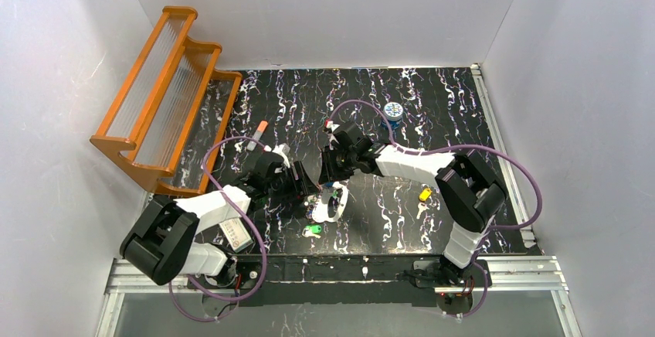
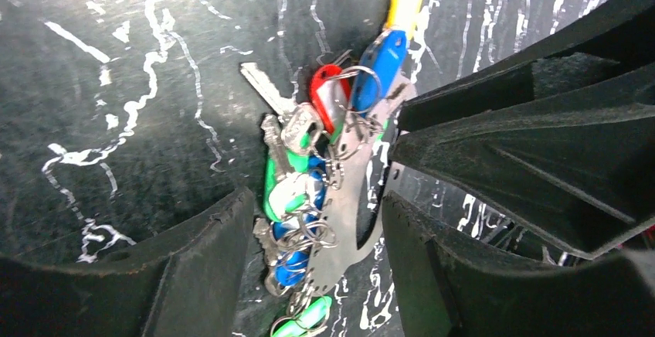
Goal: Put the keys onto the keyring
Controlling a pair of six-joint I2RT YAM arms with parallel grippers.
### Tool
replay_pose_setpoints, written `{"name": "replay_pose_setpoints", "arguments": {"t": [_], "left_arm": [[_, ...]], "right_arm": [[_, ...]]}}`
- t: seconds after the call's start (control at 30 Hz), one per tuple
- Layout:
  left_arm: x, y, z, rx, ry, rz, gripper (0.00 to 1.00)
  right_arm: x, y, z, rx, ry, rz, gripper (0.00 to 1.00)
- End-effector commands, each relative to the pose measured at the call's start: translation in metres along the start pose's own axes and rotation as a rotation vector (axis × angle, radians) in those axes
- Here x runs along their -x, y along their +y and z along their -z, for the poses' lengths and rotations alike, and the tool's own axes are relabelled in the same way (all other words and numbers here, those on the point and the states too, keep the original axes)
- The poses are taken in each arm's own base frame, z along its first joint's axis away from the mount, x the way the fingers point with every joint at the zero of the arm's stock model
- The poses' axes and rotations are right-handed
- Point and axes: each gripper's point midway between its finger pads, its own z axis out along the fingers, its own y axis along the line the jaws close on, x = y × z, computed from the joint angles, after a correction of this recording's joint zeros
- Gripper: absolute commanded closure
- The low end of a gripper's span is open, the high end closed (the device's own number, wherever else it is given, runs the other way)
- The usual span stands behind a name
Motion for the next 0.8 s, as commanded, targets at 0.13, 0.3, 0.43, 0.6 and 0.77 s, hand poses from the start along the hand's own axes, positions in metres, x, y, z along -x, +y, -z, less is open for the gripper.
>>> {"name": "replay_pose_setpoints", "arguments": {"t": [0.13, 0.3, 0.43, 0.6, 0.77], "left_arm": [[0.009, -0.009, 0.005, -0.021, -0.042, -0.012, 0.44], [0.012, -0.005, 0.008, -0.001, -0.061, -0.008, 0.48], [0.015, 0.004, 0.014, 0.056, -0.094, -0.004, 0.5], [0.023, 0.018, 0.028, 0.136, -0.157, -0.008, 0.48], [0.025, 0.029, 0.038, 0.19, -0.186, -0.018, 0.46]], "right_arm": [[0.002, 0.023, 0.022, 0.077, -0.02, 0.063, 0.69], [-0.01, 0.028, 0.017, 0.083, 0.018, 0.059, 0.72], [-0.021, 0.027, 0.011, 0.061, 0.042, 0.06, 0.7], [-0.027, 0.029, 0.002, 0.047, 0.059, 0.075, 0.65], [-0.035, 0.038, -0.003, 0.059, 0.086, 0.129, 0.62]]}}
